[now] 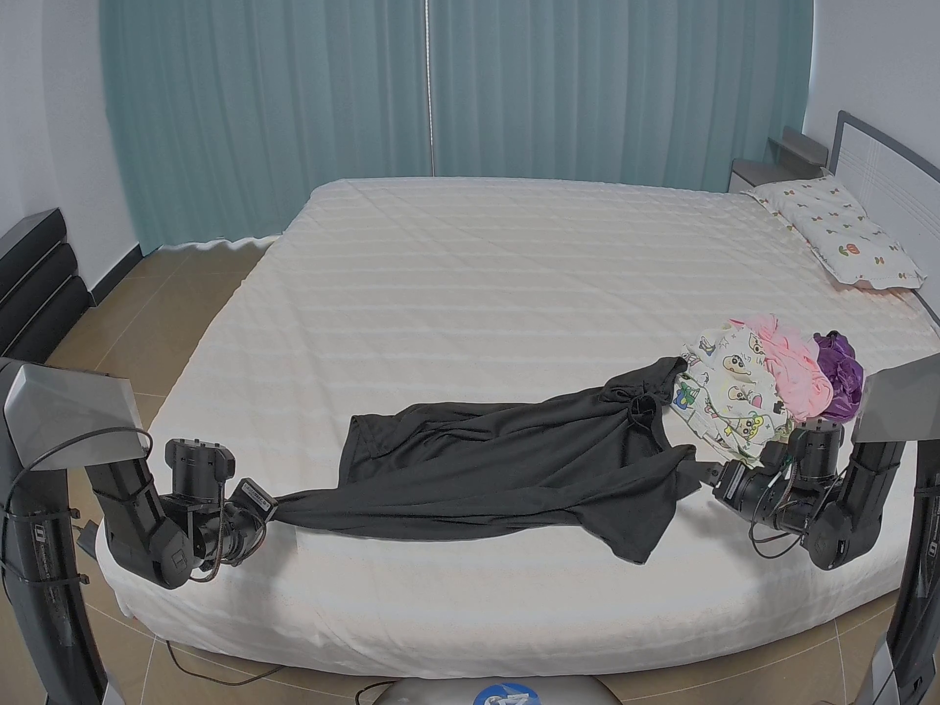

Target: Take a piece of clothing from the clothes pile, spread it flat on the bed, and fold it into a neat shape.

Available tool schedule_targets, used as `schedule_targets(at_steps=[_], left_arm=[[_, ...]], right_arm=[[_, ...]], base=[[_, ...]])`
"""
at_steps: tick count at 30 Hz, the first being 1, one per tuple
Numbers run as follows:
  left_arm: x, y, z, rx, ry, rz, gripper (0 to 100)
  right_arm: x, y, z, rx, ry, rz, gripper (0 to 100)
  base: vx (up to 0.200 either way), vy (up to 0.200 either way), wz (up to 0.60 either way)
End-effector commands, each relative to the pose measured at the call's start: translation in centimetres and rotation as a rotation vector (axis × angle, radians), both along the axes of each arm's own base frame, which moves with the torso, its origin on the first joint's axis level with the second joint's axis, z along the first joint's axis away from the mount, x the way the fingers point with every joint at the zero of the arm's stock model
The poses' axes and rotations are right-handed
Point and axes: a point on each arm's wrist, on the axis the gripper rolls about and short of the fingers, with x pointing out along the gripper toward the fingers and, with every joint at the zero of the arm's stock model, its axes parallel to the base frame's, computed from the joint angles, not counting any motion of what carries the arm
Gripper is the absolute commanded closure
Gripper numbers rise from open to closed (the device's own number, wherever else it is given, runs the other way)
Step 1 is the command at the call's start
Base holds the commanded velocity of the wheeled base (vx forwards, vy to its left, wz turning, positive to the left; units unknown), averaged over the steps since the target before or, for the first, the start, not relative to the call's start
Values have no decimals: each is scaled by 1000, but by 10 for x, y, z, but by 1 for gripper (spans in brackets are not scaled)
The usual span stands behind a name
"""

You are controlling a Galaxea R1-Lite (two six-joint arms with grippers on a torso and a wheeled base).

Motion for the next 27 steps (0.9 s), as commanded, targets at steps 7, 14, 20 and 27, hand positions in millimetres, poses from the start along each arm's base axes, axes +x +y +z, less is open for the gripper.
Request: schedule_targets(at_steps=[7,14,20,27], left_arm=[[0,0,-1,-1,3,-2,100],[0,0,-1,-2,2,-2,100],[0,0,-1,-1,3,-2,100],[-4,-2,1,-3,6,-16,100]], right_arm=[[1,32,-37,-53,75,132,0],[6,38,-45,-58,77,150,100],[12,37,-46,-119,76,109,100],[-7,24,-27,-127,85,66,100]], base=[[0,0,0],[0,0,0],[0,0,0],[0,0,0]])
